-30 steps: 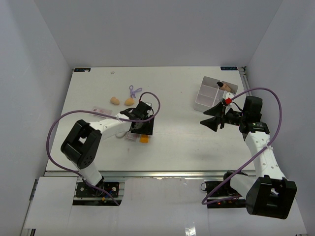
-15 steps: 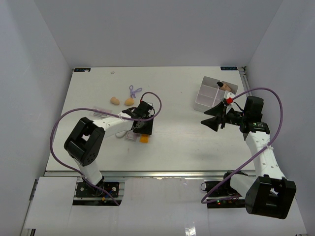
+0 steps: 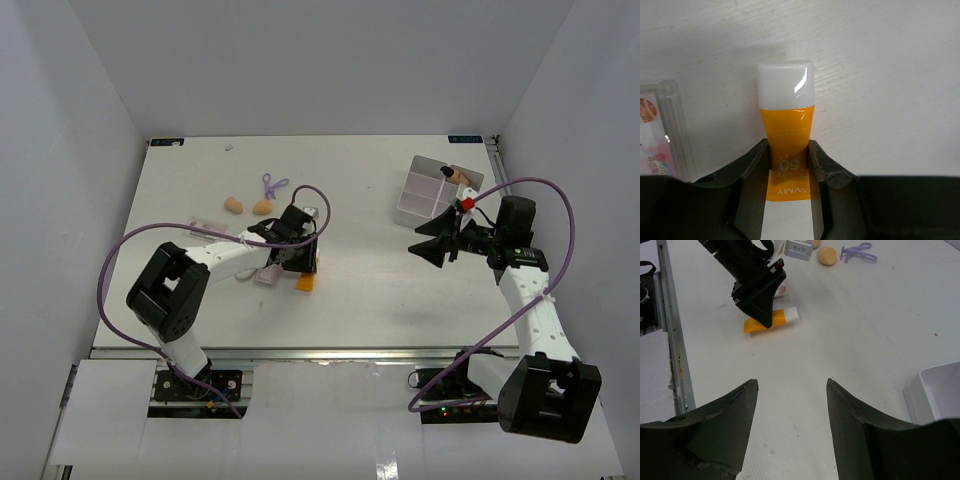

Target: Organize the makeup

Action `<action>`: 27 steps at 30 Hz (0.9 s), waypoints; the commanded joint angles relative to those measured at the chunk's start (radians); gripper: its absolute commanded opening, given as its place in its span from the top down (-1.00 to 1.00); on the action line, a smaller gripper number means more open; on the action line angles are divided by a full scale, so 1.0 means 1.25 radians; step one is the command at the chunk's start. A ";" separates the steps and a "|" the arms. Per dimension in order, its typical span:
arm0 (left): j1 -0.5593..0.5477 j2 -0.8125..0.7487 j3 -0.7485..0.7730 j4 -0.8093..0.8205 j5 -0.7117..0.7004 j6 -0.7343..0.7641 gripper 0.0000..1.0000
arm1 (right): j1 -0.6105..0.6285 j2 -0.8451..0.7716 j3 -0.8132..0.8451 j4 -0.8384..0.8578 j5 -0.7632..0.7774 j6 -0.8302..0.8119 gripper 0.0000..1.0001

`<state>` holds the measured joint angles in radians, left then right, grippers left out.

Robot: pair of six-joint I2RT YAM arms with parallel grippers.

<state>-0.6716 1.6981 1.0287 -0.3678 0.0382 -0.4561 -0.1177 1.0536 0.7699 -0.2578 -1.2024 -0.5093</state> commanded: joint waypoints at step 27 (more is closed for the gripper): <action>-0.058 0.027 0.086 0.422 0.313 -0.157 0.21 | 0.253 0.300 0.122 0.217 0.409 0.715 -0.58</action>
<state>-0.7336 1.7325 1.0837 0.1248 0.4044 -0.6488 0.1755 1.4152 0.8753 0.0231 -0.7426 0.3309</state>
